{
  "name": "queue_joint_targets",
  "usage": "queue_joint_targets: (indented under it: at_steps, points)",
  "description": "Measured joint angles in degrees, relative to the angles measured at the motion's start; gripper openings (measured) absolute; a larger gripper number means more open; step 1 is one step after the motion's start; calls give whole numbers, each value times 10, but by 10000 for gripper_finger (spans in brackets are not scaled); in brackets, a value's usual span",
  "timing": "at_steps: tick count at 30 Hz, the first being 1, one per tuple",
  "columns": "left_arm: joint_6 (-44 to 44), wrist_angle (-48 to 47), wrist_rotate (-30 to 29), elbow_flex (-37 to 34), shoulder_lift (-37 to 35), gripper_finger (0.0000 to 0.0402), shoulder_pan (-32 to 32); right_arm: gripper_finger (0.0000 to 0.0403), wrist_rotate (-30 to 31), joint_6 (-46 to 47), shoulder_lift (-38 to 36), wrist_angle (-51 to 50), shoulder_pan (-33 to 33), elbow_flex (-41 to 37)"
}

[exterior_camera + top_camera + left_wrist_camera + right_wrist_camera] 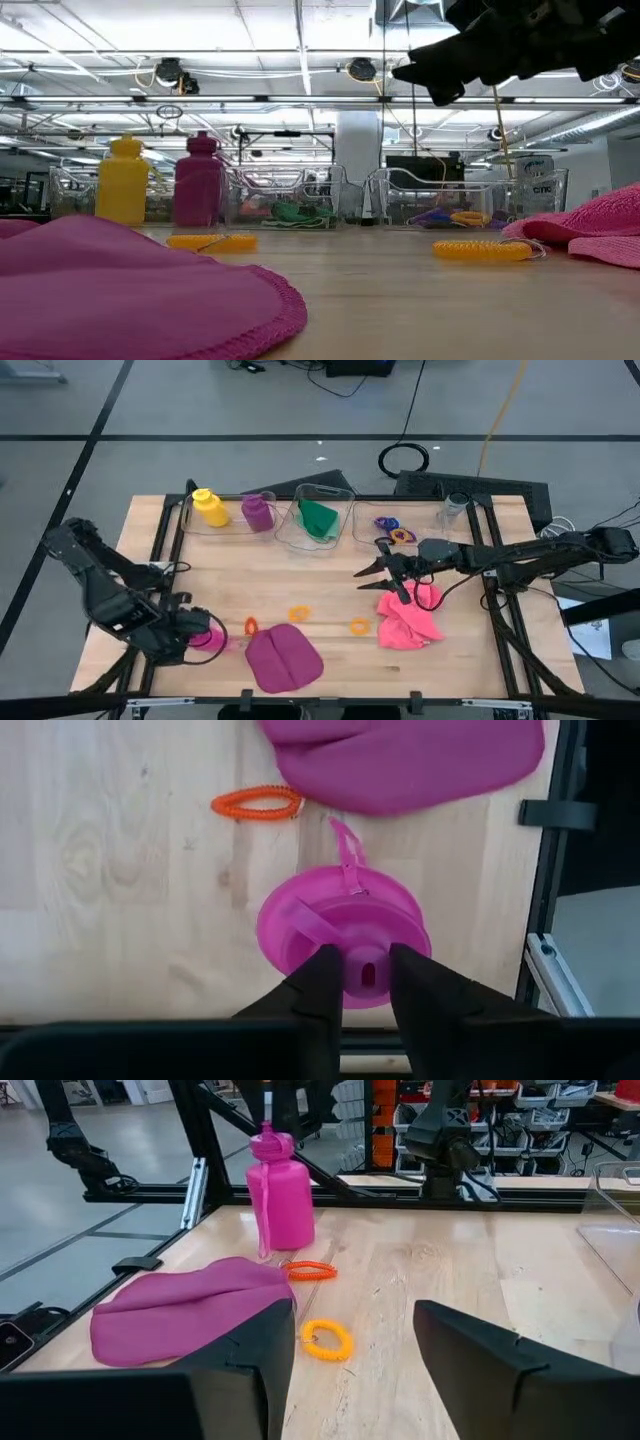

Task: Pick & Place Sports Items
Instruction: Put the pink water bottle into the left transparent bin

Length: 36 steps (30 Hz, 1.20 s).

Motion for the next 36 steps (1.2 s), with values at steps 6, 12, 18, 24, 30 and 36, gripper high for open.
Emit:
queue_joint_targets:
  at_steps: [6,12,18,24,30,36]
  points:
    - [18,2,-7,0,0,48,23,144,0,0,0,0,0,0]
    - [70,16,-8,0,-1,48,49,144,0,0,0,0,0,0]
    - [93,41,-8,0,-26,48,76,144,0,-2,0,0,0,0]
    - [92,42,-9,0,-69,48,113,144,0,-2,0,0,0,0]
    - [93,42,-20,0,-117,48,175,144,0,-2,0,0,0,0]
    - [170,42,-36,0,-158,47,254,144,0,-2,0,0,0,0]
